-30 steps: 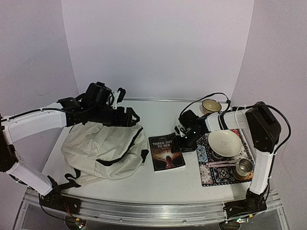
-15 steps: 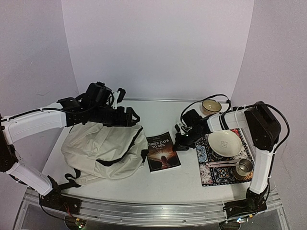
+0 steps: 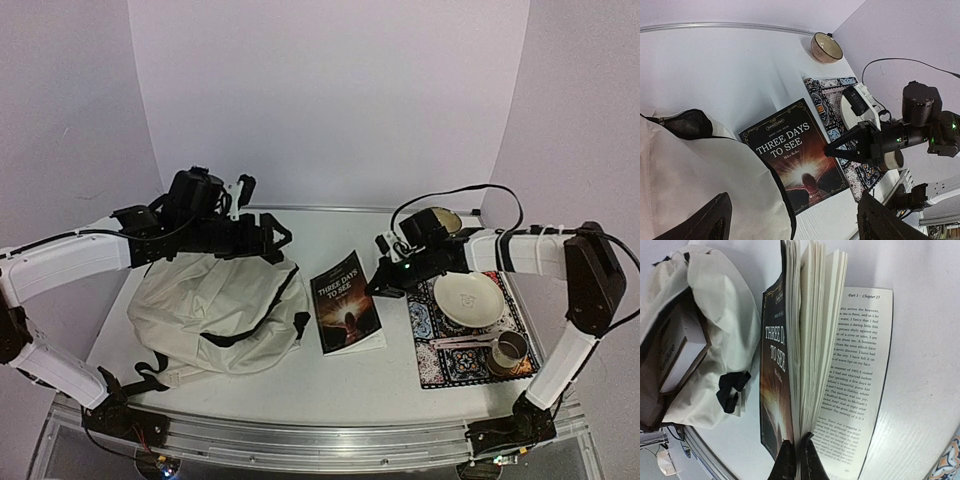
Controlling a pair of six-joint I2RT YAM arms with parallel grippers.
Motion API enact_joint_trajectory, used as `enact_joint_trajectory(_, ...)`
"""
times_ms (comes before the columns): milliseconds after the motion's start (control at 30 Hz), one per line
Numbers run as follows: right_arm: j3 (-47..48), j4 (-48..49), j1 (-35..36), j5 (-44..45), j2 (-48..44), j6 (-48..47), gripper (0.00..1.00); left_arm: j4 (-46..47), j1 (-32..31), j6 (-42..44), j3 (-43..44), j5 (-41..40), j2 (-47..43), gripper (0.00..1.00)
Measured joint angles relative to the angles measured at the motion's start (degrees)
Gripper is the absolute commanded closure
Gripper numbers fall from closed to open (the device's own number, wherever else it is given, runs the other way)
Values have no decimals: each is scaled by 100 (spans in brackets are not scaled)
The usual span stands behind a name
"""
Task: Pack the student bag
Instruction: Pick up the book from the center of the board, then pass from the right arm to the left
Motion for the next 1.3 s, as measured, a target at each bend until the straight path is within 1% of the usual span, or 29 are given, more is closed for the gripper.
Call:
enact_joint_trajectory(300, -395, 170, -123, 204, -1159, 89, 100, 498, 0, -275, -242, 5, -108, 9)
enact_joint_trajectory(567, -547, 611, -124, 57, -1822, 306, 100, 1012, 0, -459, -360, 294, 25, 7)
enact_joint_trajectory(867, -549, 1459, -124, -527, -2049, 711, 100, 1515, 7, -468, -372, 597, 308, 4)
enact_joint_trajectory(1100, -555, 2034, -124, -982, -2053, 1070, 100, 2139, 102, -524, -373, 1147, 610, 5)
enact_joint_trajectory(1200, -584, 2301, -124, -1139, -2054, 1219, 100, 2256, 161, -591, -373, 1314, 729, 6)
enact_joint_trajectory(1300, -638, 2575, -124, -1283, -2055, 1381, 100, 2368, 222, -649, -372, 1474, 817, 11)
